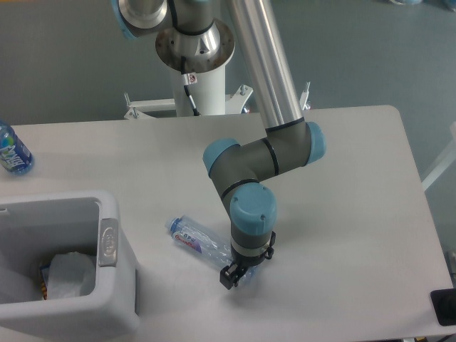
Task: Place the trash in the trash can
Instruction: 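Rotate the gripper and close it around the bottle's cap end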
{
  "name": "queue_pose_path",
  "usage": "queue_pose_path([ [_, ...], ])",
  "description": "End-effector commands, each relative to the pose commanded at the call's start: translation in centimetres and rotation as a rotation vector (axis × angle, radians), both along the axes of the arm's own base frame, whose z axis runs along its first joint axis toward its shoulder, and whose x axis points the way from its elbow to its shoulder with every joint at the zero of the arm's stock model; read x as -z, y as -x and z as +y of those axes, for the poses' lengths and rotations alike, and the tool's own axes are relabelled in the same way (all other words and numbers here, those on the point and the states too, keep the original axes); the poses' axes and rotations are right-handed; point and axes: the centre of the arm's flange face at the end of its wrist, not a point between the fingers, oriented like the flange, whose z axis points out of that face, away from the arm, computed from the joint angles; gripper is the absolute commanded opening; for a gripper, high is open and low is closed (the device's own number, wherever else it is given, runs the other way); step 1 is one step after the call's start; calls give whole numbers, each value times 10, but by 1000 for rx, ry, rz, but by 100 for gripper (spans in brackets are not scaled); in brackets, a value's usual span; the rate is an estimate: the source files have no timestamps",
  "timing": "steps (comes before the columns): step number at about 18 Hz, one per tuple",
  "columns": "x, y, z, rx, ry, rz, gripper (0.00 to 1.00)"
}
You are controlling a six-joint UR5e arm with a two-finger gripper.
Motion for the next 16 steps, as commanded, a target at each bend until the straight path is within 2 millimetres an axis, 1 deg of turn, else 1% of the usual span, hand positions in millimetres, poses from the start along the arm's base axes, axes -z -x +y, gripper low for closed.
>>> queue_pose_path([
  [4, -2, 0, 0, 0, -2, 2, 70],
  [7, -3, 0, 0, 2, -3, 3, 63],
  [8, -4, 0, 0, 2, -4, 5, 62],
  [9, -5, 0, 0, 2, -5, 6, 58],
  [16, -16, -1, -1, 7, -14, 18, 55],
])
